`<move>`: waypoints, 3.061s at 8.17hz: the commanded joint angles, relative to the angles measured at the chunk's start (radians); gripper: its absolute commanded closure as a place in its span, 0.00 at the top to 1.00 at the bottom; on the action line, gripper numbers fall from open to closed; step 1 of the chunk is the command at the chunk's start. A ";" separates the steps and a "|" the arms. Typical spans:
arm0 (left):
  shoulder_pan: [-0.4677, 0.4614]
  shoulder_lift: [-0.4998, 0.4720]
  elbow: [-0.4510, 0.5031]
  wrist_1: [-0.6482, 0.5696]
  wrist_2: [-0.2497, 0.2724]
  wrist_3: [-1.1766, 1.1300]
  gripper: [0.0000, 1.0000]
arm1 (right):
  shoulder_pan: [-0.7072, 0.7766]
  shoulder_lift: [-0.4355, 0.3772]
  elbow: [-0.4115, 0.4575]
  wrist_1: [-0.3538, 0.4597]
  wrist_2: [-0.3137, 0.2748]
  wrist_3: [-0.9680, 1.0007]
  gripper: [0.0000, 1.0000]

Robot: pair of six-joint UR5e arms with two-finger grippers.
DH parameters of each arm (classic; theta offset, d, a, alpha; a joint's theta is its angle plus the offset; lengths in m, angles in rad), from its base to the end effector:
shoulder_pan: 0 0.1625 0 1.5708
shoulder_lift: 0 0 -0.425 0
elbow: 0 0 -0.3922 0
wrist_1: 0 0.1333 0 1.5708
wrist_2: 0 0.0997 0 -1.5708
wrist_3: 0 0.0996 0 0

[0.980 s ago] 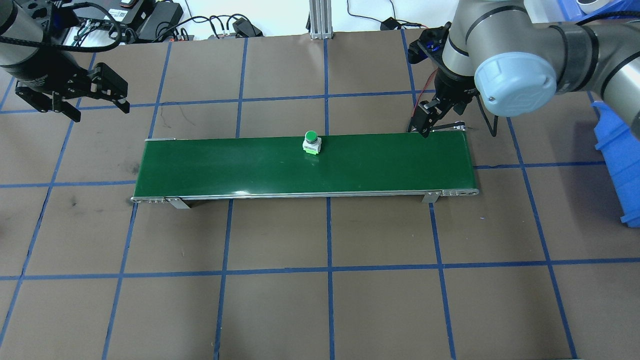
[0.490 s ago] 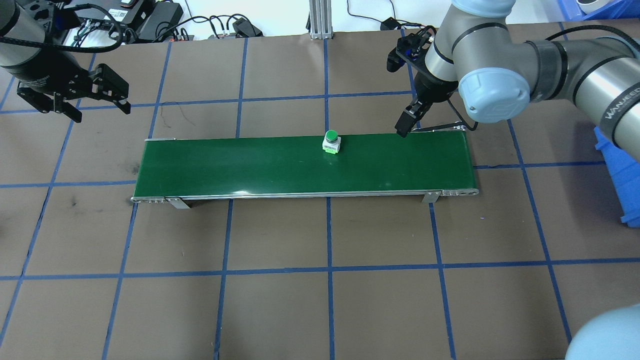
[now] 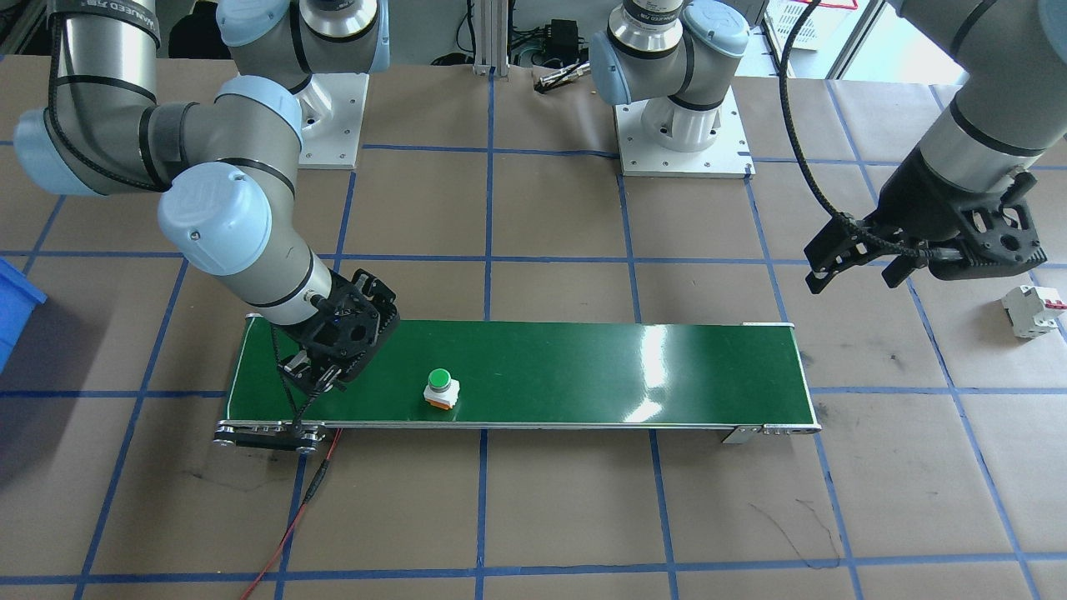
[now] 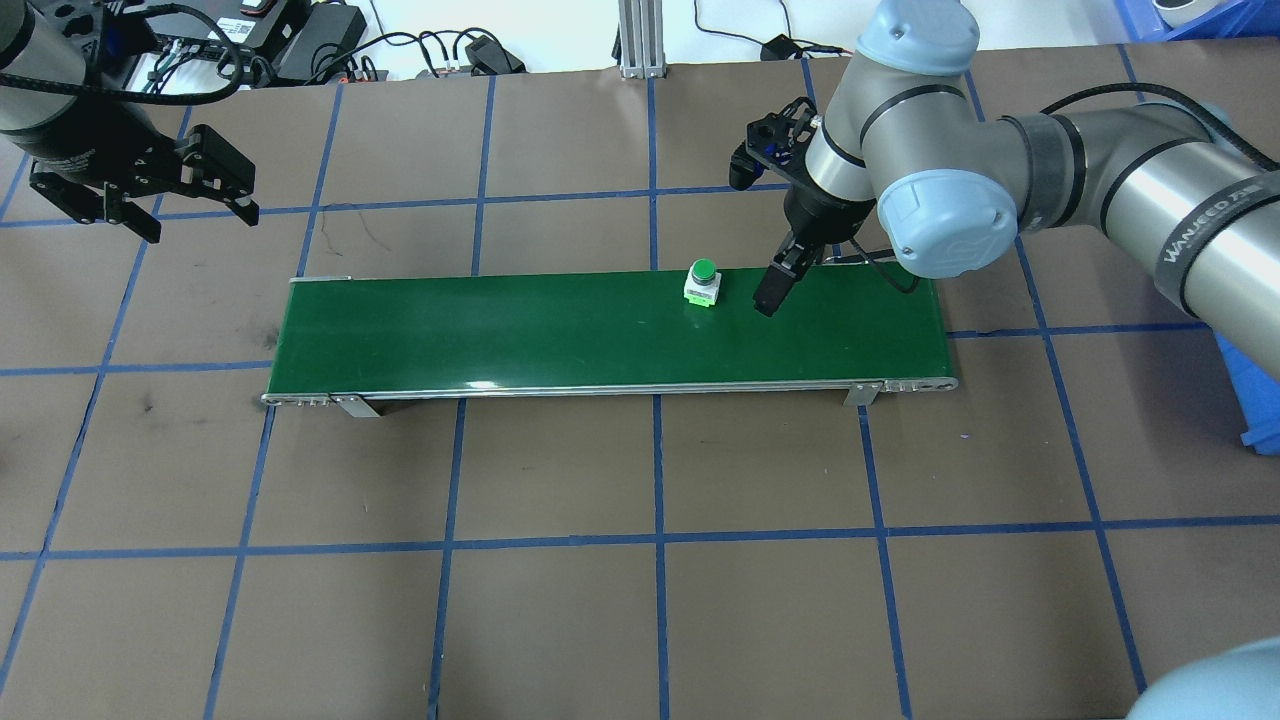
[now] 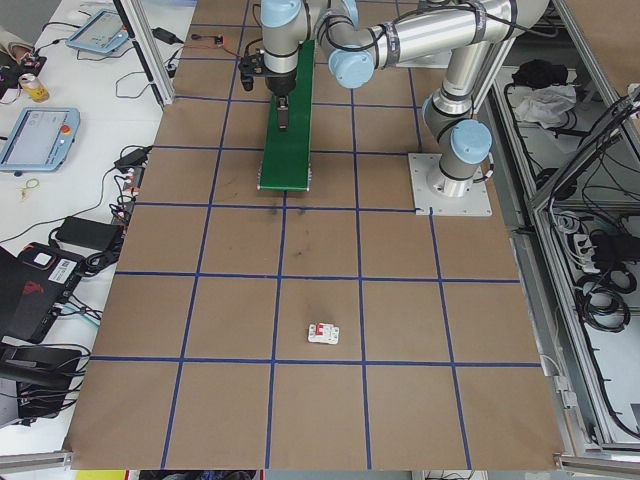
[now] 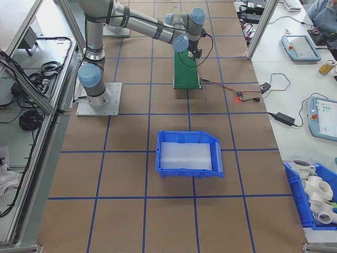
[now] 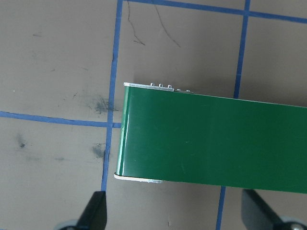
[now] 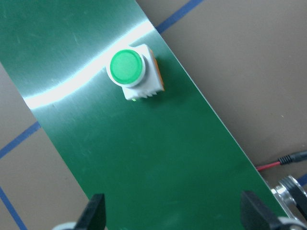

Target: Move button from left to right

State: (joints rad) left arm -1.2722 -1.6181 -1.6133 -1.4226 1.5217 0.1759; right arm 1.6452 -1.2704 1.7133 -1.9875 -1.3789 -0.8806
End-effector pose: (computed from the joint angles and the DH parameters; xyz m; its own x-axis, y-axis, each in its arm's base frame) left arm 0.0197 -0.5339 0.4584 -0.9921 -0.1196 0.0380 -0.1220 0.9903 -0.0660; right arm 0.1948 -0.5643 0.3000 -0.5662 -0.8120 -0.1416 -0.8025 0.5823 -0.1303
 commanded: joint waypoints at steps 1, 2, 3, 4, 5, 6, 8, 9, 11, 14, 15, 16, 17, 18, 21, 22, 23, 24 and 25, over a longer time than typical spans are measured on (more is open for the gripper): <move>0.000 0.007 0.001 0.007 0.000 -0.001 1.00 | 0.018 0.009 0.003 -0.011 0.035 -0.049 0.99; 0.000 0.006 0.001 0.008 0.000 0.000 1.00 | 0.018 0.029 0.005 -0.028 0.044 -0.099 0.94; -0.001 0.009 0.001 0.008 0.000 -0.001 1.00 | 0.016 0.043 0.003 -0.033 0.038 -0.166 0.88; -0.001 0.012 0.001 0.008 0.000 -0.001 1.00 | 0.013 0.058 0.003 -0.075 0.021 -0.169 0.83; -0.001 0.012 0.001 0.011 0.000 -0.001 1.00 | 0.008 0.084 0.002 -0.120 -0.020 -0.169 0.84; -0.001 0.012 0.001 0.011 0.000 0.000 1.00 | 0.008 0.094 0.002 -0.161 -0.040 -0.188 0.84; -0.001 0.014 -0.002 0.011 -0.003 -0.001 1.00 | -0.004 0.108 0.002 -0.162 -0.095 -0.224 0.05; -0.001 0.018 -0.002 0.010 -0.003 -0.001 1.00 | -0.010 0.103 0.002 -0.155 -0.103 -0.225 0.00; -0.001 0.029 -0.002 0.011 -0.002 -0.001 1.00 | -0.015 0.089 -0.009 -0.149 -0.112 -0.221 0.00; -0.001 0.033 0.001 0.010 0.011 -0.003 1.00 | -0.123 0.048 -0.049 -0.090 -0.108 -0.251 0.00; -0.001 0.035 0.001 0.010 0.008 -0.003 1.00 | -0.175 0.024 -0.073 -0.056 -0.111 -0.309 0.00; -0.003 0.041 -0.002 0.010 0.006 -0.004 1.00 | -0.250 -0.012 -0.080 -0.031 -0.109 -0.383 0.00; -0.001 0.059 -0.005 0.008 0.005 -0.003 1.00 | -0.310 -0.053 -0.086 -0.031 -0.111 -0.412 0.00; 0.000 0.061 -0.002 0.008 0.003 -0.004 1.00 | -0.368 -0.073 -0.084 -0.027 -0.120 -0.511 0.00; 0.000 0.083 -0.010 0.008 0.002 -0.004 1.00 | -0.644 -0.078 -0.084 0.010 -0.121 -0.884 0.00; 0.000 0.084 -0.011 0.008 0.000 -0.003 1.00 | -0.729 -0.078 -0.086 0.007 -0.097 -1.016 0.00; 0.000 0.083 -0.013 0.008 0.000 -0.004 1.00 | -0.819 -0.070 -0.084 0.003 -0.079 -1.140 0.00; 0.000 0.080 -0.014 0.010 0.003 -0.003 1.00 | -0.903 -0.060 -0.084 0.003 -0.069 -1.211 0.00; 0.000 0.067 -0.014 0.011 0.011 0.000 1.00 | -0.962 -0.046 -0.086 0.001 -0.033 -1.279 0.00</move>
State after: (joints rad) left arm -1.2717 -1.5375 -1.6261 -1.4136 1.5236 0.1729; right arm 0.8165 -1.3367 1.6287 -1.9844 -1.4585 -2.0101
